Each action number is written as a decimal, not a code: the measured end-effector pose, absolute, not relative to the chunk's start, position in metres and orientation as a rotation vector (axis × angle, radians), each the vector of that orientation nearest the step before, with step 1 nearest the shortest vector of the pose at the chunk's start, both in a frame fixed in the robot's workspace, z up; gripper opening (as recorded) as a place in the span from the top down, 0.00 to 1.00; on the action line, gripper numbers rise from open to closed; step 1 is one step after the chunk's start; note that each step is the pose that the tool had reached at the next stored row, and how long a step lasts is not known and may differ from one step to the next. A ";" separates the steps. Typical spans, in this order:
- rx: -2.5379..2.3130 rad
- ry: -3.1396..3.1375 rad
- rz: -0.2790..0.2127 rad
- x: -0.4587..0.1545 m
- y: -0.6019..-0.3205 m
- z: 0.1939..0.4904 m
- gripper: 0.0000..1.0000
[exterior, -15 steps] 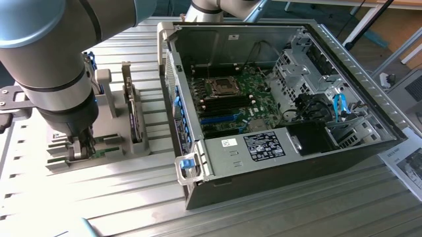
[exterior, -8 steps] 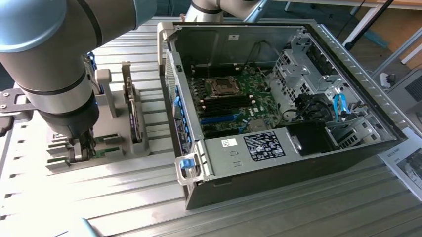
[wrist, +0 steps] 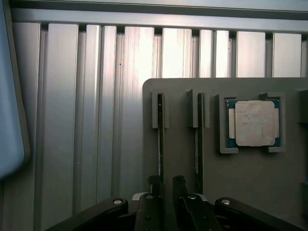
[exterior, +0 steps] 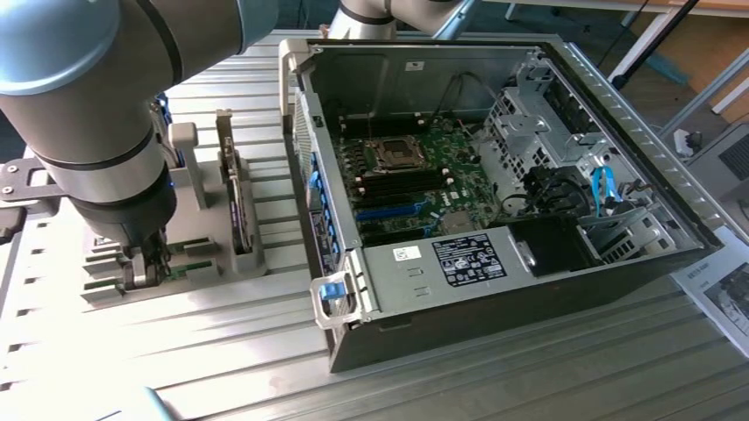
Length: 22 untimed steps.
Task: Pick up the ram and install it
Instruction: 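Pick up the ram and move it above insertion slot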
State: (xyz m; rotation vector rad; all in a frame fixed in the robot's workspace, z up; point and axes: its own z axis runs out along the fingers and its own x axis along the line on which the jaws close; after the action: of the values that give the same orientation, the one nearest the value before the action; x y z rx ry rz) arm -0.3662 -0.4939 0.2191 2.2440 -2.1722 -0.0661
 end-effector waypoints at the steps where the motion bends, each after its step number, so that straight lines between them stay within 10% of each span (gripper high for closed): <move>1: 2.244 -2.172 -0.066 -0.366 -0.494 0.219 0.75; 22: 2.243 -2.171 -0.069 -0.361 -0.494 0.213 0.75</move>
State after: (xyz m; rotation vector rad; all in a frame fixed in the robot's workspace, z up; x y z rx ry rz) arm -0.3605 -0.4939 0.2134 2.2426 -2.1712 -0.0688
